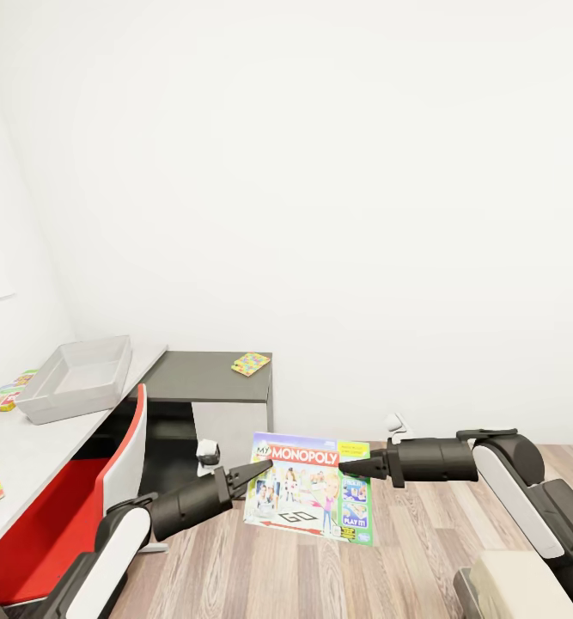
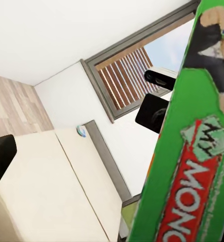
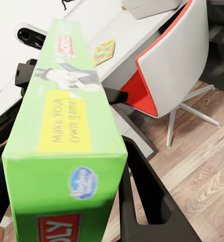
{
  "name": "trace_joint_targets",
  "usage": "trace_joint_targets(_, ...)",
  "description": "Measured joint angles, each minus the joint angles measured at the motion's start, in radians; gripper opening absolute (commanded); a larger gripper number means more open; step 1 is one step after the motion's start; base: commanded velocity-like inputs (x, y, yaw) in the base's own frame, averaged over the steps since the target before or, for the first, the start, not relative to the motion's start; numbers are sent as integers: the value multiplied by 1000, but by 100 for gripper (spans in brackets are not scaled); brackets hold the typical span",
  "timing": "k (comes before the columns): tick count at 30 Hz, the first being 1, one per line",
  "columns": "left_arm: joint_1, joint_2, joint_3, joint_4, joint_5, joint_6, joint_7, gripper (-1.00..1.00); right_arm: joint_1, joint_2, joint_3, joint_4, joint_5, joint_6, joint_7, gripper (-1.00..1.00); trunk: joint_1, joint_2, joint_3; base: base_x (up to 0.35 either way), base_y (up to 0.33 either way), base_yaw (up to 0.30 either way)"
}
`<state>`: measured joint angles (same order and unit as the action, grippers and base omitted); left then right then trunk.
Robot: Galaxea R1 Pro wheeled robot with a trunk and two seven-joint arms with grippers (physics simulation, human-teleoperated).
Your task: Put all the toys in the child's room - the three board games (two on the bed and one on the table), the two jigsaw puzzles on the table, and the tennis ball on the table - inside the toy box on the table in the child's room.
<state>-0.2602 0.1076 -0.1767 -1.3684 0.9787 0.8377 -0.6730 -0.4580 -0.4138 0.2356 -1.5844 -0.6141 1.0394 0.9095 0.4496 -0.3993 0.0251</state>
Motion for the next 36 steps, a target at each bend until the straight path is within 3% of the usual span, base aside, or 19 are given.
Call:
trace_joint_targets(1,0,0,0,0,0,0,0,100,0,0,0,0,0,0,0,-100,0,0,0,0,0,0)
trace_joint_targets(2,0,0,0,0,0,0,0,-100,0,0,0,0,0,0,0,-100,0,0,0,0,0,0)
trace_joint_targets(14,1,-1,-2,-2,21,4,50,-100,0,0,0,1,20,-8,-1,-100,0,0,0,0,0,0)
trace_joint_targets(36,1,-1,-2,-2,25,0,57,-100,0,0,0,1,23,-11,-1,-100,0,0,0,0,0,0)
